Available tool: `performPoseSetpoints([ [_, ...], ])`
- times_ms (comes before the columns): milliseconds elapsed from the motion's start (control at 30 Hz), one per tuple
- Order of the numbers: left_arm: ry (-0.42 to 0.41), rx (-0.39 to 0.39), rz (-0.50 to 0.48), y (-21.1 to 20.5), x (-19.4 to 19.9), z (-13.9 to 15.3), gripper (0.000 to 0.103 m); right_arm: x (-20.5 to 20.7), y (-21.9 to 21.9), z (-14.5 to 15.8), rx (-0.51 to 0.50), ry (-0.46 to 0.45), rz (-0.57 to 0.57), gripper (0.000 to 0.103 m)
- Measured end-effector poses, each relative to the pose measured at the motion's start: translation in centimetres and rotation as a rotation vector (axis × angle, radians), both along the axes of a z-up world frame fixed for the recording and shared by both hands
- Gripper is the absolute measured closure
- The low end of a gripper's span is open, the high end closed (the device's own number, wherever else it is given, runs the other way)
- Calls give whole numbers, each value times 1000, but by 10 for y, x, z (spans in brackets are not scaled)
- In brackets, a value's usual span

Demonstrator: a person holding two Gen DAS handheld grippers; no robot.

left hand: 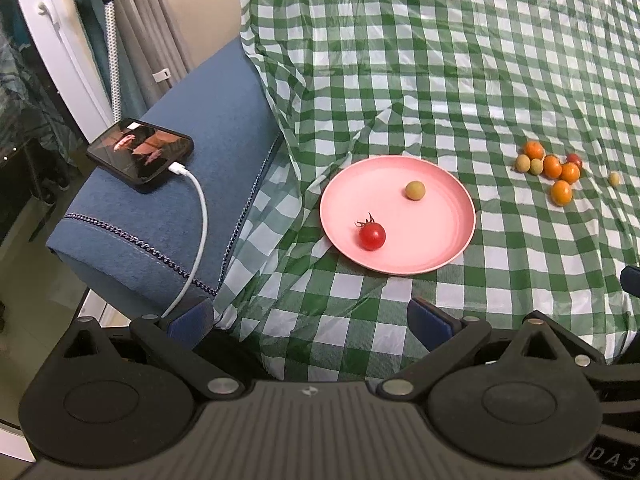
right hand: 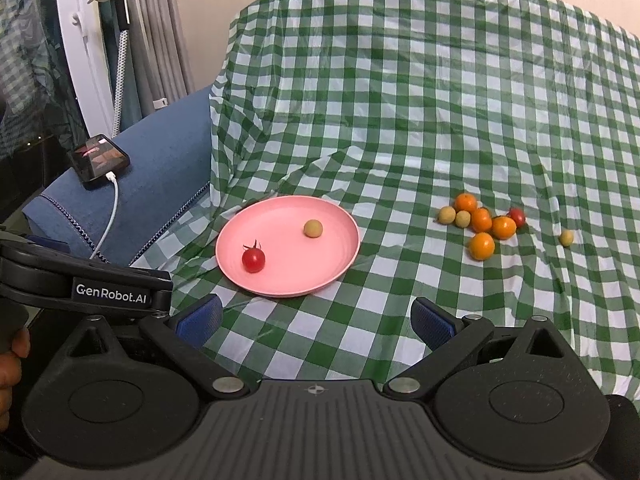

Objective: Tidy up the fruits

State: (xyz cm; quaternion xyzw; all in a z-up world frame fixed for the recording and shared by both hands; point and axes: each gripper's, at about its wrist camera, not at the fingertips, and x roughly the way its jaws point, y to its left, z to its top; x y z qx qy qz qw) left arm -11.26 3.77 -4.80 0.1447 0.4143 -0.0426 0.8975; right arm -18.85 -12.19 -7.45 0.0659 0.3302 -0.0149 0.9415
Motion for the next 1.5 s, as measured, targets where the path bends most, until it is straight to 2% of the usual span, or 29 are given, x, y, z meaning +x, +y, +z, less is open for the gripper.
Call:
performPoseSetpoints([
  [100, 38, 18, -15, -6, 9, -7, 0, 5, -7, -5, 17, 3, -20, 3],
  [333, 58, 51, -39, -34, 36, -14, 0, 16, -40, -26, 36, 12, -137, 3],
  [533, 140, -10, -100, -82, 84, -23, 0, 37, -94, -53, 30, 34, -291, 3],
  [667, 169, -44, -176, -132, 124, -32, 0, 66, -133, -77, 17, 32, -377, 3],
  [833, 160, -17, -340, -208, 174, -54, 0, 121, -174, -110, 2, 43, -377, 1],
  [967, 234, -22, -499, -263, 209, -86, 0, 162, -195, -130, 2, 39, -350, 1],
  [1033, 266, -25, -521, -281, 223, -103, 0, 175, -200, -140, -9, 35, -343, 1],
  [1167, 321, -43, -521, -302, 244, -127, 0, 178, -201, -153, -37, 54, -329, 7],
  [1400, 314, -36, -564, -320, 256, -134, 1, 181, -194, -154, -72, 55, -303, 9],
  [1433, 316, -36, -571, -322, 256, -135, 7, 180, -193, -154, -76, 52, -306, 11],
  [1467, 324, -37, -580, -324, 256, -135, 11, 180, -193, -154, -86, 63, -311, 20],
  [1500, 337, -41, -592, -325, 255, -135, 26, 179, -192, -152, -97, 54, -310, 38],
])
